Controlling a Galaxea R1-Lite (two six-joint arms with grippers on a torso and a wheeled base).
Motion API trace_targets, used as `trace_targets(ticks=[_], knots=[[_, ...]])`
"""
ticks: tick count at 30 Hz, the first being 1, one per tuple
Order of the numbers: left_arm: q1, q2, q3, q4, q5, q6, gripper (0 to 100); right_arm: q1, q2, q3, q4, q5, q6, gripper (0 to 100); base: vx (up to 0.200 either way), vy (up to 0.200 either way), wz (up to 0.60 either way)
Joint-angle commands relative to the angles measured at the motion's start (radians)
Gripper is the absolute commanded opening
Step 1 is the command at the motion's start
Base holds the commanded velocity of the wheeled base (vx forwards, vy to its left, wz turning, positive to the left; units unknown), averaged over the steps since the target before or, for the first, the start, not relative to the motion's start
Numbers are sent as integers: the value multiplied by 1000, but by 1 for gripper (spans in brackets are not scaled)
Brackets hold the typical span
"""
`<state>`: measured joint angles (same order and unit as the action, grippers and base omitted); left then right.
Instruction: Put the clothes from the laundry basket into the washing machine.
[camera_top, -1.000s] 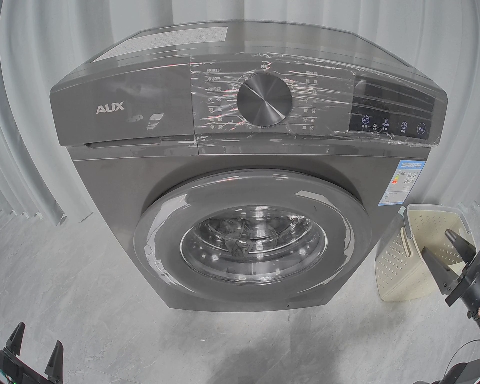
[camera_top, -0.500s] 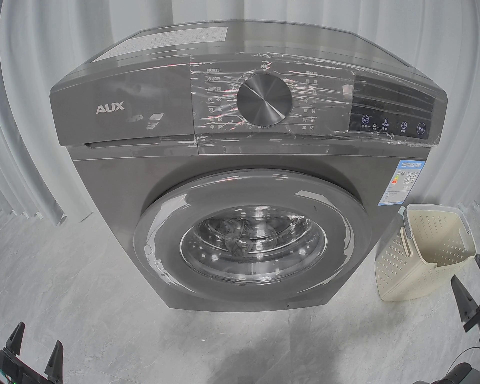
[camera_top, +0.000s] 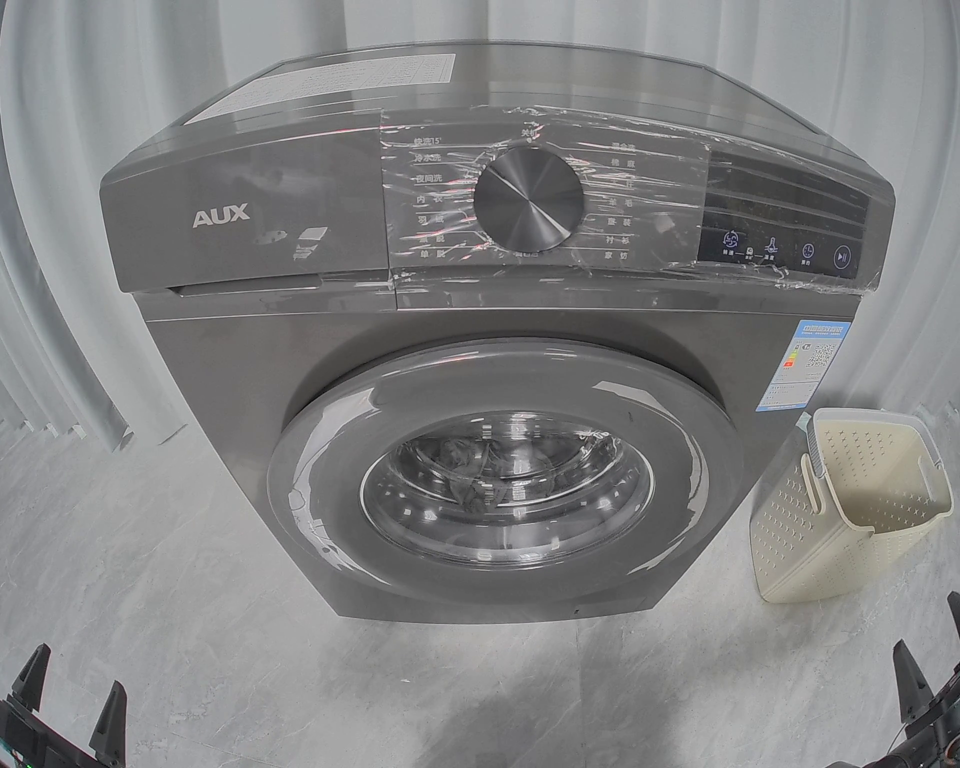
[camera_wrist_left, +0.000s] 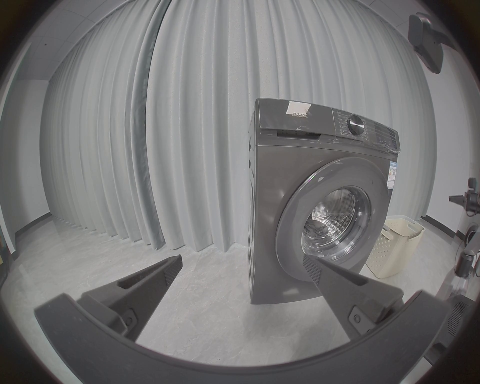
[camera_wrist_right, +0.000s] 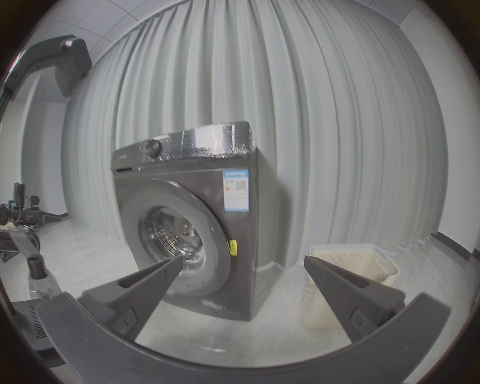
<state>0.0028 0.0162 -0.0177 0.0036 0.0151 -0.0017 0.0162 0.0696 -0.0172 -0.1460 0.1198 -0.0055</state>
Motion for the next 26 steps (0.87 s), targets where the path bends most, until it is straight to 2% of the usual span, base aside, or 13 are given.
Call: trace_targets(ticks=[1,2,4,6,9,11,26], knots=[[0,-13,16,-1,2,0,100,-13,-70,17,78,-100,6,100,0,0,0],[0,-13,16,-1,2,-1,100,-13,-70,17,97,-150,7,100,0,0,0],[0,-13,16,-1,-1,0,100,-15,-70,17,140,-187,39,100,0,0,0],[0,-13,16,-1,-1,2,100,-13,-70,17,138,-183,45,100,0,0,0],[0,-13,16,-1,-3,2,100,-16,-70,17,134,-175,16,100,0,0,0],[0,-13,16,-1,-3,3,100,-15,-70,17,134,-175,13,100,0,0,0],[-1,-10,13,3,-17,-14,100,-13,-70,17,134,-160,10,100,0,0,0]])
